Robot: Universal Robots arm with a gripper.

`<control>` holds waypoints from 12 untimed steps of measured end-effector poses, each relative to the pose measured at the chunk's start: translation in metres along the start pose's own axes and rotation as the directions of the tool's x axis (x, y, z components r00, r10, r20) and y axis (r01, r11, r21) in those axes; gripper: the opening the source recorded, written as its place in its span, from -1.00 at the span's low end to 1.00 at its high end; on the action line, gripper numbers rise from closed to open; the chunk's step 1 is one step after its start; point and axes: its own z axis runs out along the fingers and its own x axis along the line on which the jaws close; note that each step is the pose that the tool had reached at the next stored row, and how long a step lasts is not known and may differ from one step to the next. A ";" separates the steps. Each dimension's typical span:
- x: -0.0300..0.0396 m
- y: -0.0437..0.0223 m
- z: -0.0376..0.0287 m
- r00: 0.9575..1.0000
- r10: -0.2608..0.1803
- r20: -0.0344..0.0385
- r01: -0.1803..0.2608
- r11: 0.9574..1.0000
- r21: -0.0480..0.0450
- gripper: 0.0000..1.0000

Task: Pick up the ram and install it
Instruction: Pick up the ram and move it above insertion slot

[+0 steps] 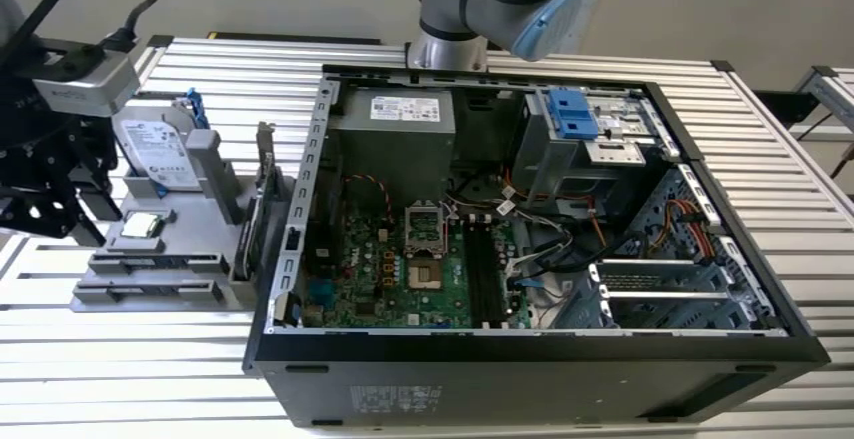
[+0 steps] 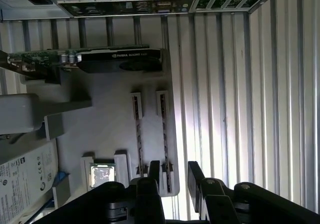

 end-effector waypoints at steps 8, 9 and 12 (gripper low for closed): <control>0.0001 0.0000 0.0031 1.000 0.000 0.000 0.000 1.000 0.000 1.00; 0.0001 0.0000 0.0036 1.000 0.000 0.000 0.000 1.000 0.000 1.00; 0.0003 0.0000 0.0051 1.000 0.000 0.001 0.000 1.000 0.000 1.00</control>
